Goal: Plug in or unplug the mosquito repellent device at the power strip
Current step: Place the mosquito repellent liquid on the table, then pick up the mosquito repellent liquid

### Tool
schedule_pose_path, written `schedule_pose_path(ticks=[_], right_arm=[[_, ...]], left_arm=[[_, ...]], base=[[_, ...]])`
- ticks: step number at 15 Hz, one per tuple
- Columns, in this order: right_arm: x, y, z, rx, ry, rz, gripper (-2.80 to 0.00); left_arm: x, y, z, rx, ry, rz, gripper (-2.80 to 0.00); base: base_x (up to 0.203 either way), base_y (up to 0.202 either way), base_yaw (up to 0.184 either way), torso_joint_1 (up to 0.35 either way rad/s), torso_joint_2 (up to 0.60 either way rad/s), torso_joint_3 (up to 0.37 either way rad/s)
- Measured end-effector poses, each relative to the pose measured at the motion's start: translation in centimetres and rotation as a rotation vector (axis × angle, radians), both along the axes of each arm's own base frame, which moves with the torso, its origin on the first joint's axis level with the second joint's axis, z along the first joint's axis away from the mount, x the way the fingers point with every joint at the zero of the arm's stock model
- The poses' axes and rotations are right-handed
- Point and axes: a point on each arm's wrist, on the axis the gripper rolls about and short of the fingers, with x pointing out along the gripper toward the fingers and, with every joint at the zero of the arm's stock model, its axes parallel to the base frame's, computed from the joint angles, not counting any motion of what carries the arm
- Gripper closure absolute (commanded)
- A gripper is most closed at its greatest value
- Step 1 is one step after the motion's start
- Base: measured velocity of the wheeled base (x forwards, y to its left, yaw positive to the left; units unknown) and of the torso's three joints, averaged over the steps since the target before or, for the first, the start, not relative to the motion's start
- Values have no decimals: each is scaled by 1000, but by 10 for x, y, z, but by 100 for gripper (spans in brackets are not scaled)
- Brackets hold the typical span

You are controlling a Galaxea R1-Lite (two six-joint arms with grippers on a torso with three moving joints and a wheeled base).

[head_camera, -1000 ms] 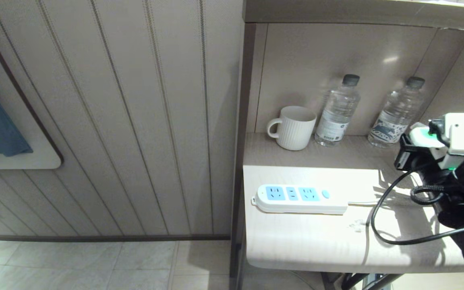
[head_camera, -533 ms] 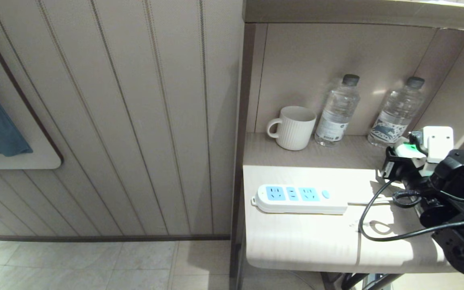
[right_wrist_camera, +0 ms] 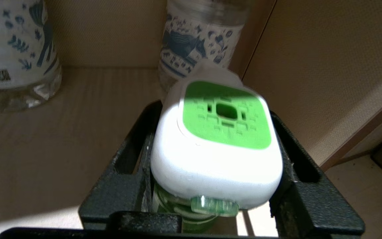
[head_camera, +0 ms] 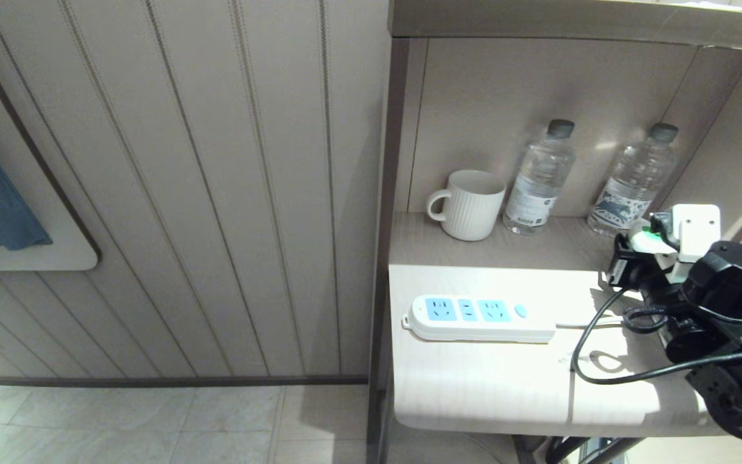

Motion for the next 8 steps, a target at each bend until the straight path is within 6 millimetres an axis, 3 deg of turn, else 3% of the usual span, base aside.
schedule_pose_path(ticks=[8], right_arm=[[-7, 0, 9, 5, -30, 1, -280]], left_arm=[[0, 0, 0, 0, 0, 0, 0]], base=[[0, 0, 0, 0, 0, 0]])
